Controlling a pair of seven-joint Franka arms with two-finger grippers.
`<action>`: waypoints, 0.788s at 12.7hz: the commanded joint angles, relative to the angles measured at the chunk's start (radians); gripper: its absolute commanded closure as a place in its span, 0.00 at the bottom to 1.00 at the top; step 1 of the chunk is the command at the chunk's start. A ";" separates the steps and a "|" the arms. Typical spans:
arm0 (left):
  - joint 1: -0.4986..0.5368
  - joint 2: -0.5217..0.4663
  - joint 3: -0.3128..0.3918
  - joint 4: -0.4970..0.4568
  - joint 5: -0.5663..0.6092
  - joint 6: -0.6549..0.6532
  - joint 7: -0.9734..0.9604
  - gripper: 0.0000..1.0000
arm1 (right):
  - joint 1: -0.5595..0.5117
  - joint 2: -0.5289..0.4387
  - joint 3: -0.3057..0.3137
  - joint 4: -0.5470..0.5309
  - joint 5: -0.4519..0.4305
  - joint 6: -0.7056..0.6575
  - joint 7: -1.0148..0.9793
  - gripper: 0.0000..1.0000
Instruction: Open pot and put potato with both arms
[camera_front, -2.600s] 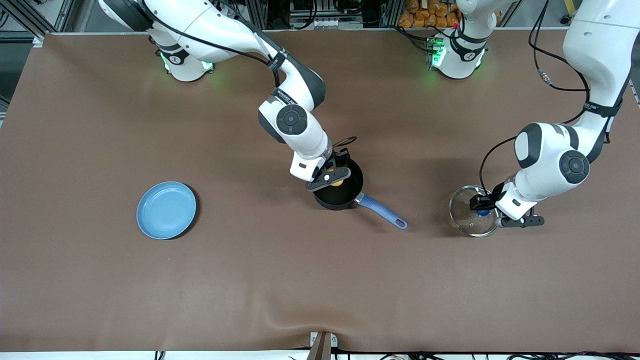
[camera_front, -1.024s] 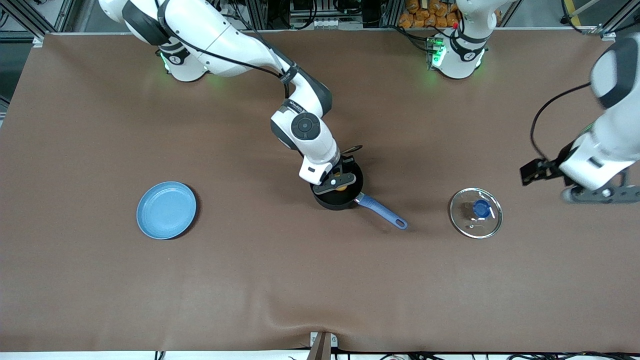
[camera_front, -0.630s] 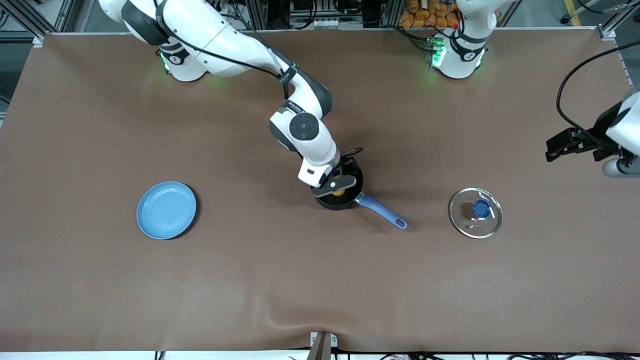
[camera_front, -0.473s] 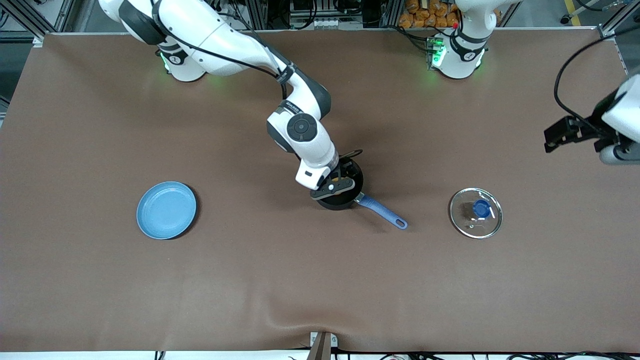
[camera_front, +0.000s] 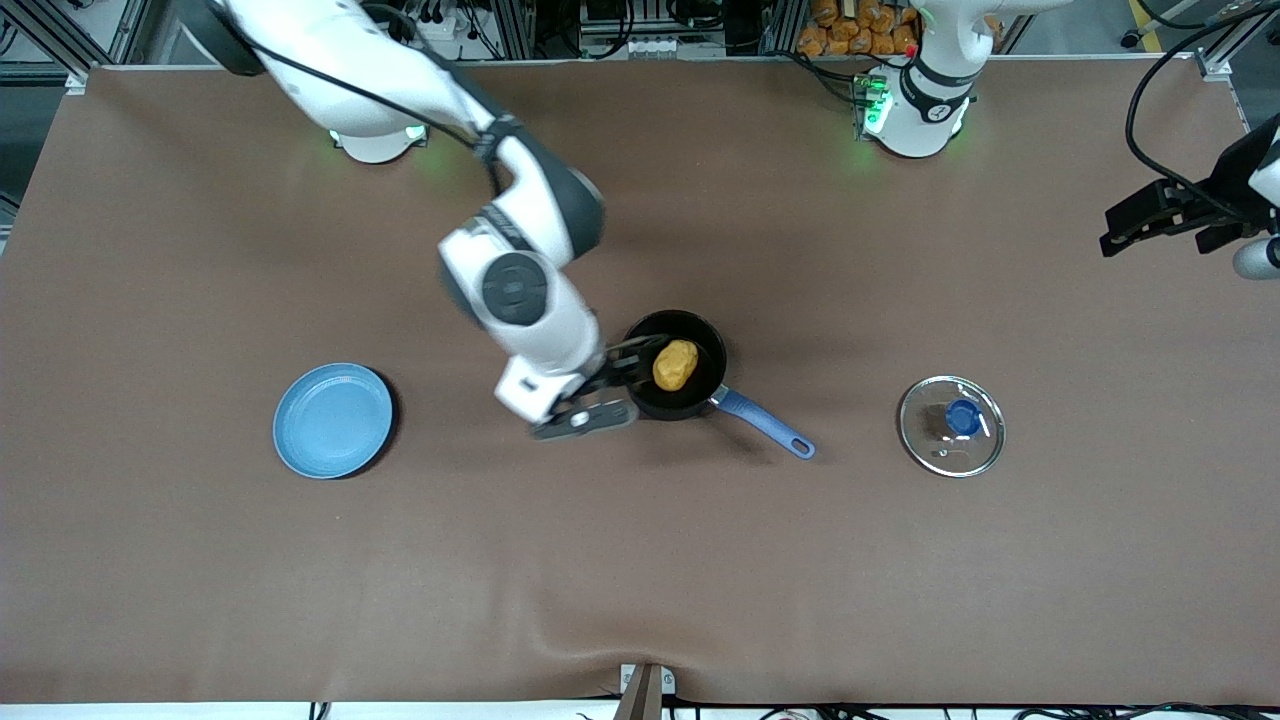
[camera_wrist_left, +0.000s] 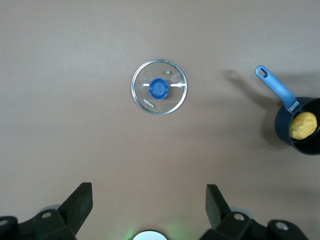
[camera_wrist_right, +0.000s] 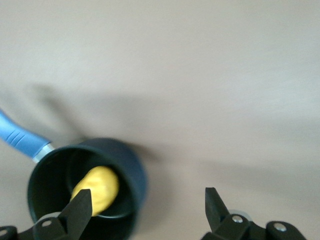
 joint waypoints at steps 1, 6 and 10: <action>-0.028 -0.033 0.022 -0.014 -0.016 -0.029 0.013 0.00 | -0.184 -0.095 0.032 -0.020 -0.007 -0.153 -0.096 0.00; -0.044 -0.049 0.025 -0.040 -0.016 -0.031 0.013 0.00 | -0.300 -0.262 -0.175 -0.025 0.023 -0.354 -0.434 0.00; -0.064 -0.050 0.046 -0.038 -0.016 -0.029 0.013 0.00 | -0.312 -0.362 -0.295 -0.025 0.051 -0.492 -0.513 0.00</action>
